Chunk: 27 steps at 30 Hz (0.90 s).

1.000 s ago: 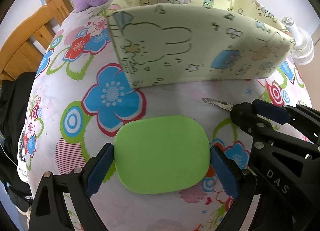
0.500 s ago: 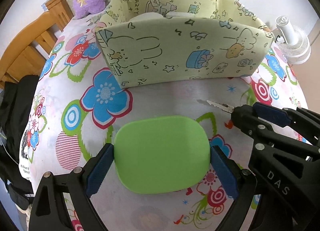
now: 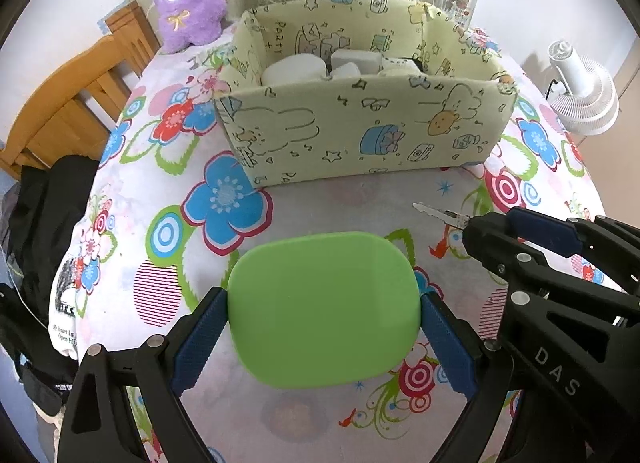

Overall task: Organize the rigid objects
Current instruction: 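Lift the green pad with the left gripper while the right gripper lifts the key fob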

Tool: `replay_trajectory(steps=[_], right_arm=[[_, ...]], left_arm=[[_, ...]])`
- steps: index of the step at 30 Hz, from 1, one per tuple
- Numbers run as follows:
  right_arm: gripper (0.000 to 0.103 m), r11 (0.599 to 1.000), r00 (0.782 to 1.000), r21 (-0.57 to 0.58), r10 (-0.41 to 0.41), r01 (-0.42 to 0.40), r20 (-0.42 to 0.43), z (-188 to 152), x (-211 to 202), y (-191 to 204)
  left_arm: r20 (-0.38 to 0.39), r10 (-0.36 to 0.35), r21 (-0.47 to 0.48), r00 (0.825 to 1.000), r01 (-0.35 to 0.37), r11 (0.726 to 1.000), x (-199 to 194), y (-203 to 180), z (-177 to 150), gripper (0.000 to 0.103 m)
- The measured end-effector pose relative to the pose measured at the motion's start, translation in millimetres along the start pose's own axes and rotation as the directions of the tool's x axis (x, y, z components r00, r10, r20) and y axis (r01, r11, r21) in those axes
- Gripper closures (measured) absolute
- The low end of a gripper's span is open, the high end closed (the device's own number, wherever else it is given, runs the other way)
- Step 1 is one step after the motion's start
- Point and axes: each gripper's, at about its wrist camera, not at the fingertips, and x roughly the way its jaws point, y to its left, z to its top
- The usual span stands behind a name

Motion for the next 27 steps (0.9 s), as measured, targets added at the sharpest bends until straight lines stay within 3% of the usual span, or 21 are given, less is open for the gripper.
replay_trajectory(steps=[27], right_arm=[[0.064, 1.0, 0.996, 0.021, -0.002, 0.0, 0.084, 19, -65, -12]], left_arm=[[0.092, 0.012, 0.039, 0.996, -0.016, 0.999, -56, -11, 27, 0.008]])
